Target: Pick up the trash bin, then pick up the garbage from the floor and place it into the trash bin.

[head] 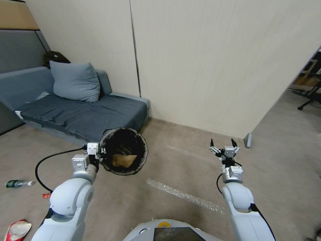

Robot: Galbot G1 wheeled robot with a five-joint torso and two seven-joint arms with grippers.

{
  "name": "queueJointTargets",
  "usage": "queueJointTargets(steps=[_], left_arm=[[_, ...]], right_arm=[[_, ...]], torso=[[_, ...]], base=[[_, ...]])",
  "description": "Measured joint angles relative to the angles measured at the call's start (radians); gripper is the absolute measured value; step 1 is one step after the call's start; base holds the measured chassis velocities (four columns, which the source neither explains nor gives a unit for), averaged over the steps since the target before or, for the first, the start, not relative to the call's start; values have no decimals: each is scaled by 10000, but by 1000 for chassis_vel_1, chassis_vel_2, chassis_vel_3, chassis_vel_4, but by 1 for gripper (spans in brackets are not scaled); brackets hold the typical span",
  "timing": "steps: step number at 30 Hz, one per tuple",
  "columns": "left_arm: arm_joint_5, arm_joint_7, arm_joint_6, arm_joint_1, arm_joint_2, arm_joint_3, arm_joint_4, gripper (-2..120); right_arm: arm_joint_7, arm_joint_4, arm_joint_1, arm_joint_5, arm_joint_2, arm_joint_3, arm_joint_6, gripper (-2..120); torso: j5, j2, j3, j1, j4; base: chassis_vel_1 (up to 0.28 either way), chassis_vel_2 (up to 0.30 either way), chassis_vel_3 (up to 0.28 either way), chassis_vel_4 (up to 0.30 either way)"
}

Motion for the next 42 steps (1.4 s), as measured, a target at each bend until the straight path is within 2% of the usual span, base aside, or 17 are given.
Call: queueJointTargets(steps=[42], left_arm=[[22, 42, 0, 183, 61, -1, -197, 1]], right_arm=[[88, 26, -264, -167, -35, -517, -73, 100]], torso=[[-1, 0, 0, 0, -2]], base=[[67, 69, 69, 67]])
